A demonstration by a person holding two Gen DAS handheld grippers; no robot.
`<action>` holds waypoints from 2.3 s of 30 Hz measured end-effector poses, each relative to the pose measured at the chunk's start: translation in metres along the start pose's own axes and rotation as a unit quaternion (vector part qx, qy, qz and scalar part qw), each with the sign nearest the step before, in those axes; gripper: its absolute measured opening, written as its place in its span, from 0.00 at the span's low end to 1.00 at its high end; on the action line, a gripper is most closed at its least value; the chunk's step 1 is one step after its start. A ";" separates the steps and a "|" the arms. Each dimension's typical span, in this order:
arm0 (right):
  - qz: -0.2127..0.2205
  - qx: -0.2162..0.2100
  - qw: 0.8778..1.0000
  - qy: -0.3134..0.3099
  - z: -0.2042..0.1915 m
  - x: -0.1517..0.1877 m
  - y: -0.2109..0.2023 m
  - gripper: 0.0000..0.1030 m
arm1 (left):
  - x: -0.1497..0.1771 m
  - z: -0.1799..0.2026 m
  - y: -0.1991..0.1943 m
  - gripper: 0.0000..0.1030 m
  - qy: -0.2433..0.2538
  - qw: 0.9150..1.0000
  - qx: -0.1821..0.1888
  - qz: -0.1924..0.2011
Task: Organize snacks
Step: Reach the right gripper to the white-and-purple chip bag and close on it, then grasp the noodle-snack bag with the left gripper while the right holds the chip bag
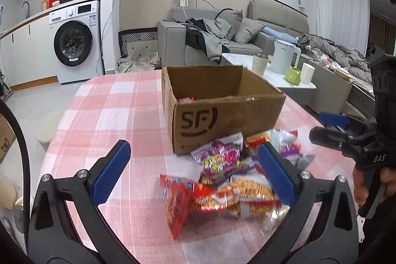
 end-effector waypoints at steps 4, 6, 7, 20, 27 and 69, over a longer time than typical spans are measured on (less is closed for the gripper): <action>-0.018 -0.004 1.000 -0.010 -0.004 0.010 0.000 1.00 | 0.009 0.000 -0.002 0.99 -0.008 1.000 0.004 -0.014; -0.030 -0.004 0.999 -0.012 -0.004 0.016 0.001 1.00 | 0.011 0.003 -0.002 0.99 -0.005 1.000 0.009 -0.017; -0.036 -0.003 0.999 -0.013 -0.004 0.018 0.002 1.00 | 0.011 0.005 -0.003 0.99 -0.003 1.000 0.011 -0.017; -0.073 -0.028 0.997 -0.022 -0.015 0.034 0.013 1.00 | 0.017 0.026 -0.001 0.99 0.015 0.998 0.056 -0.036; -0.083 -0.039 0.995 -0.026 -0.022 0.042 0.021 0.99 | 0.024 0.030 0.003 0.99 0.018 0.996 0.070 -0.050; -0.067 -0.073 0.995 0.012 -0.023 0.049 0.030 0.54 | 0.035 0.044 0.005 0.99 0.018 0.990 0.122 -0.074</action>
Point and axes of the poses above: each gripper's, at about its wrist camera, not at the fingertips, and y roughly the way its jaws point, z to its right, x to its underside, the point moved 2 cm from there along y, roughly the way its jaws point, and after that the axes turned 15 degrees about z, right-handed, at the moved point
